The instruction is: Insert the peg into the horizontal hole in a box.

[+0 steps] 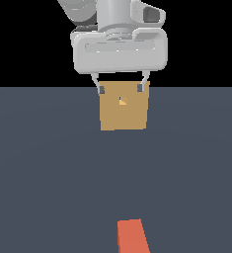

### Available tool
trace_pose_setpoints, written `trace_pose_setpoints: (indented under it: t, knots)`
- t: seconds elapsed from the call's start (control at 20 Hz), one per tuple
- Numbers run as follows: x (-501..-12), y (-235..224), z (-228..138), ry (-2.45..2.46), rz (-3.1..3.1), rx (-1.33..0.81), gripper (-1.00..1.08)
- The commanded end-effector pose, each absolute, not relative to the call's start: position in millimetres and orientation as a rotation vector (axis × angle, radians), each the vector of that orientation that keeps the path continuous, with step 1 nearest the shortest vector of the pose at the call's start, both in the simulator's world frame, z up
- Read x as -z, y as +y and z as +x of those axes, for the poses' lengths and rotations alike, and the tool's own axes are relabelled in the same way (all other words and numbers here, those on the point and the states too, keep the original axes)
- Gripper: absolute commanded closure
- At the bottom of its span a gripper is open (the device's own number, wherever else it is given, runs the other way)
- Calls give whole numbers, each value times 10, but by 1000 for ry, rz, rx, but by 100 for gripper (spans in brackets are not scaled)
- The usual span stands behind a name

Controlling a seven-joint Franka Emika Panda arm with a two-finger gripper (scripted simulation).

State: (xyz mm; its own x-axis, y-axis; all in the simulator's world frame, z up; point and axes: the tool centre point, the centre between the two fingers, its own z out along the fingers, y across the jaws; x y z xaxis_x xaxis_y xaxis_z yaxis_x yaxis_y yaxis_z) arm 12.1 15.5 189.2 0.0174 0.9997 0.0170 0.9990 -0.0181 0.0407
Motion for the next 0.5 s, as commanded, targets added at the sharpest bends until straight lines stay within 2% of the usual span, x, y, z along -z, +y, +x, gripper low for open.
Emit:
trace_pose_setpoints:
  t: [0.0,0.45]
  knots:
    - [-1892,155,121,2189,2228,-64,-92]
    - [-1801,-99,113,2199,2220,-59,-92]
